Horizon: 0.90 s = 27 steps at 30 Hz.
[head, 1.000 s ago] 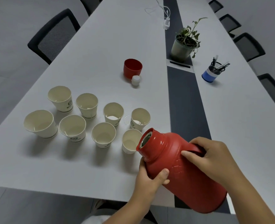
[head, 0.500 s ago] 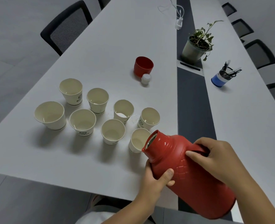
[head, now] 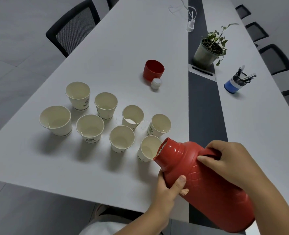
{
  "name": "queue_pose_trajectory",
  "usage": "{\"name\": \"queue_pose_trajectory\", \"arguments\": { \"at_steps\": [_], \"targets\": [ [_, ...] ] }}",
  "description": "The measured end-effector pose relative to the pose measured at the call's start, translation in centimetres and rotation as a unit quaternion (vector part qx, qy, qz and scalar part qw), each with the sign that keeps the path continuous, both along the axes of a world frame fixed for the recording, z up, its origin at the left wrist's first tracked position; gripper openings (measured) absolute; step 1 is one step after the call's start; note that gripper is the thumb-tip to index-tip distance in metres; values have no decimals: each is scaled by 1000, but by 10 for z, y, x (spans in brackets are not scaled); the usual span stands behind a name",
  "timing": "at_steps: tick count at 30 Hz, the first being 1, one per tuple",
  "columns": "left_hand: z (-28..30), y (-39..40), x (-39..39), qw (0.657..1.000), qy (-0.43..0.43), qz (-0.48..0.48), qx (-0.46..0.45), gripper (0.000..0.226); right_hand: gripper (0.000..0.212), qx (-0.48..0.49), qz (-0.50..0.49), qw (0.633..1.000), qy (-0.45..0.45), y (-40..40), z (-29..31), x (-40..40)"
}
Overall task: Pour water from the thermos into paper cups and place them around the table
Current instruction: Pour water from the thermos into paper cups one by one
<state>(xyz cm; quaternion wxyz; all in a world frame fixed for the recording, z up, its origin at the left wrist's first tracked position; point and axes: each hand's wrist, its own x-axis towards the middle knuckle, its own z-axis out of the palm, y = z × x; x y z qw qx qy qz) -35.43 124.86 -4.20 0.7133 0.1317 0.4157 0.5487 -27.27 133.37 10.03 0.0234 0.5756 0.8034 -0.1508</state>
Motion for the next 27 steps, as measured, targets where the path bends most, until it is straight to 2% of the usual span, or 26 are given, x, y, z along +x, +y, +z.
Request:
{"name": "queue_pose_trajectory", "arguments": {
  "at_steps": [16,24,27],
  "targets": [
    [3,4,2,998,-56,28,-9,80,18,18,32,999,-34,11,5,-12],
    [5,5,2,997,-64,32,-14,72,15,20,41,998,-38,13,7,-15],
    [6,5,1,998,-61,29,-10,77,15,21,39,998,-39,13,7,-15]
  ]
}}
